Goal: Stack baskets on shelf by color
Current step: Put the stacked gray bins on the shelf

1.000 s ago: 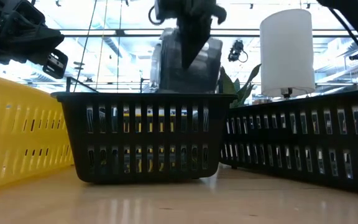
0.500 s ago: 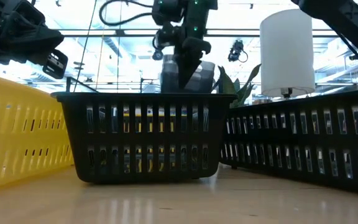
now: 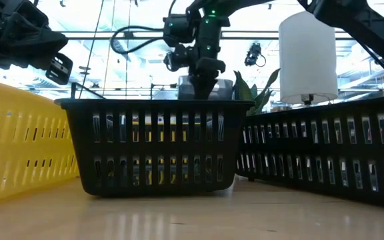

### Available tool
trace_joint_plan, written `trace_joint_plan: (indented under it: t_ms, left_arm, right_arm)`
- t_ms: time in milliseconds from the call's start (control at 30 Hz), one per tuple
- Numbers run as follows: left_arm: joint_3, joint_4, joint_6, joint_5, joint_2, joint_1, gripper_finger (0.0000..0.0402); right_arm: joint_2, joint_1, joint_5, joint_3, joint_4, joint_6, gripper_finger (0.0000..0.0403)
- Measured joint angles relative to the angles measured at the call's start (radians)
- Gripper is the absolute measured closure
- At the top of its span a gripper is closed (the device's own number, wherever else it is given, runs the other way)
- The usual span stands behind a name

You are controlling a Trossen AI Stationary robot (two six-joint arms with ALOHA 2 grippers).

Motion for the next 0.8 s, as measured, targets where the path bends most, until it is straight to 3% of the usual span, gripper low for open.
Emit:
trace_joint_plan:
  t_ms: [800]
  left_arm:
    - [0.000, 0.001, 0.000, 0.000, 0.000, 0.000, 0.0367]
  right_arm:
    - [0.038, -0.006, 0.087, 0.000, 0.003, 0.107, 0.0349]
